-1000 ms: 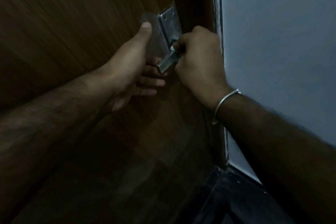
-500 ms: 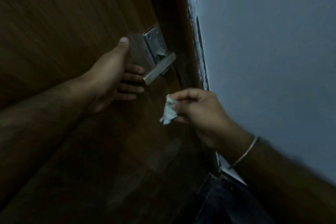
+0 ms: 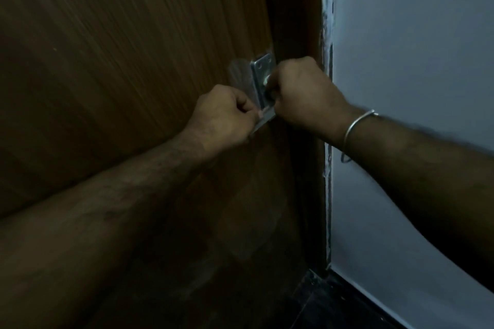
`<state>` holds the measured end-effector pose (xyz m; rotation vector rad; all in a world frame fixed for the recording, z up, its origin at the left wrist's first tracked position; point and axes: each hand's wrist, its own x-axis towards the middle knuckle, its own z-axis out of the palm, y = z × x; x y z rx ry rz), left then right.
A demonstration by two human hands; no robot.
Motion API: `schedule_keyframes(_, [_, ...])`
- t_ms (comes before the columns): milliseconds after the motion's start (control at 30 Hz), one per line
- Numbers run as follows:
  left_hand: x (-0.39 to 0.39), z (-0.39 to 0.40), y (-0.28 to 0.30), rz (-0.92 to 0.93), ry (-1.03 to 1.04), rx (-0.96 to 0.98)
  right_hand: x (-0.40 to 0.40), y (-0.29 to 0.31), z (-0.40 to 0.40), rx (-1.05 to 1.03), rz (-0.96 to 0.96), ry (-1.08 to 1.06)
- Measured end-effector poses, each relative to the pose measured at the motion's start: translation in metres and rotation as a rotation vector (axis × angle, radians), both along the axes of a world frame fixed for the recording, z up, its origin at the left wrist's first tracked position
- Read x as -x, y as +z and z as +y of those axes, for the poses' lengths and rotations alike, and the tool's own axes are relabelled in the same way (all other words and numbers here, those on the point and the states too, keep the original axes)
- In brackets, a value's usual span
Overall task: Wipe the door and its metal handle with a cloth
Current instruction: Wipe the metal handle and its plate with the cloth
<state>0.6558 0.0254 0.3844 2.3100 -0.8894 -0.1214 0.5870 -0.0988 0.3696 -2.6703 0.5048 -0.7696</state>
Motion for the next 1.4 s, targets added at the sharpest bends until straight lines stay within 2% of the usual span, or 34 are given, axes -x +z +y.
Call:
schedule_keyframes(100, [-0.003,-0.001,-0.005,-0.033,-0.001,0.031,0.007,0.003,-0.005,0.054,0.074,0.052])
schedule_keyframes(300, [-0.007,-0.001,-0.006,-0.04,-0.029,0.036,-0.004,0.001,-0.016,-0.071,-0.015,-0.103])
schedule_keyframes(367, [-0.008,0.0,-0.003,-0.029,-0.054,0.028,-0.005,0.0,-0.018,-0.144,-0.169,-0.116])
schedule_keyframes(433, [-0.009,0.001,0.0,-0.019,-0.067,0.008,-0.008,0.004,-0.014,-0.239,-0.434,-0.144])
schedule_keyframes(500, [-0.01,0.001,0.003,0.011,-0.063,-0.012,-0.016,0.004,-0.002,-0.244,-0.551,-0.118])
schedule_keyframes(600, [-0.009,-0.001,0.005,0.021,-0.069,-0.046,-0.024,-0.006,0.002,-0.227,-0.501,-0.068])
schedule_keyframes(700, [-0.01,0.0,0.009,0.026,-0.083,-0.069,-0.024,-0.012,-0.001,-0.285,-0.554,-0.114])
schedule_keyframes(800, [-0.011,-0.001,0.009,0.039,-0.104,-0.059,-0.025,-0.016,0.009,-0.13,-0.564,-0.037])
schedule_keyframes(933, [-0.014,0.0,0.007,0.03,-0.12,-0.058,-0.026,-0.007,0.002,-0.118,-0.611,-0.085])
schedule_keyframes(1033, [-0.016,0.001,0.006,0.046,-0.127,-0.041,-0.026,-0.007,0.008,0.071,-0.48,0.059])
schedule_keyframes(1133, [-0.018,0.002,0.004,0.014,-0.129,-0.037,-0.026,0.0,0.001,0.054,-0.486,0.022])
schedule_keyframes(1267, [-0.021,-0.001,0.003,-0.005,-0.114,-0.045,-0.023,0.007,-0.007,0.229,-0.333,0.092])
schedule_keyframes(1400, [-0.021,-0.002,0.004,0.005,-0.127,-0.055,-0.018,0.006,-0.007,0.22,-0.316,0.094])
